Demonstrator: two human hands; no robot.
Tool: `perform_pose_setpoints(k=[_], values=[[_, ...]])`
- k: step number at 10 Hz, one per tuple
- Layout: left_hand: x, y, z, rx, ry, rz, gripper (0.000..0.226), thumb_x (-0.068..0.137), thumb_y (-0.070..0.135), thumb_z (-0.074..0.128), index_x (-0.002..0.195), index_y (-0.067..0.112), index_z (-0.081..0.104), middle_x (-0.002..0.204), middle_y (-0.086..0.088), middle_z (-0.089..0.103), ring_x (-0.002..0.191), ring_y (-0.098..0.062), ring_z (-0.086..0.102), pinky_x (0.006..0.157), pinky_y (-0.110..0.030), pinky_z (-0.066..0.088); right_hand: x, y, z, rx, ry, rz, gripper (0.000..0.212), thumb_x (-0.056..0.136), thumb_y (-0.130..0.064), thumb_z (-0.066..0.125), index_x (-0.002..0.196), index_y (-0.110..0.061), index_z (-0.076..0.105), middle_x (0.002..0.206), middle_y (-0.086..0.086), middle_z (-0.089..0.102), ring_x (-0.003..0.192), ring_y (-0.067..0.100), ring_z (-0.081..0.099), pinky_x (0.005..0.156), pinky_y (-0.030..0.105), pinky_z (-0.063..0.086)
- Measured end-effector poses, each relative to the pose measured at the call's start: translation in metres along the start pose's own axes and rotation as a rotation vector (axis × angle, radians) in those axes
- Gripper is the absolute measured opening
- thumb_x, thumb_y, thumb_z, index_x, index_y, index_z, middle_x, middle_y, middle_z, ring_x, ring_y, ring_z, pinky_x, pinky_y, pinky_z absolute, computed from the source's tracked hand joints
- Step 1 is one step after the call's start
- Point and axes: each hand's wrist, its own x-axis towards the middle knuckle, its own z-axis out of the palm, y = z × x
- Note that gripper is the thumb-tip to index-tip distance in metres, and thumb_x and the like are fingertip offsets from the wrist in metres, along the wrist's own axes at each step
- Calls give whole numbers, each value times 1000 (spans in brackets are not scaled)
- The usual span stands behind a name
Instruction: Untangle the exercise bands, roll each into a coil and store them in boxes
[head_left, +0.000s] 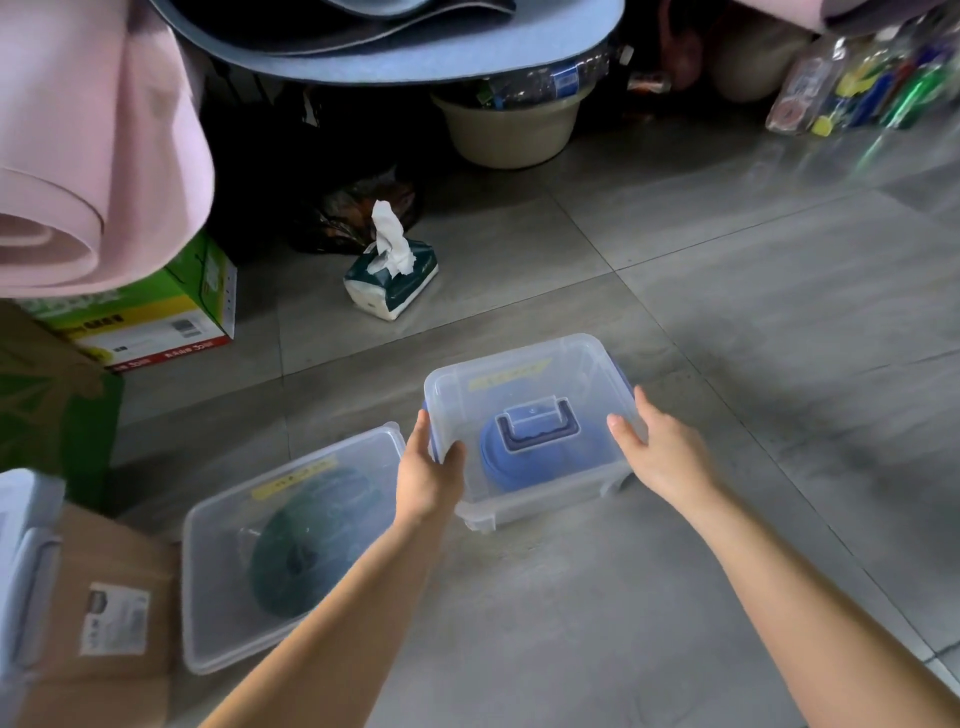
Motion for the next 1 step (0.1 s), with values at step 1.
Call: perform_pose_setpoints(k=[1], values=[[-37,-14,-22,-2,-49,-10,46,94,20,53,140,22,43,108,11,61,97,-13,60,69,-14,42,-7,3,-7,133,-24,24,72,93,-42,51,150,-15,16,153,8,29,139,25,30,108,35,27]])
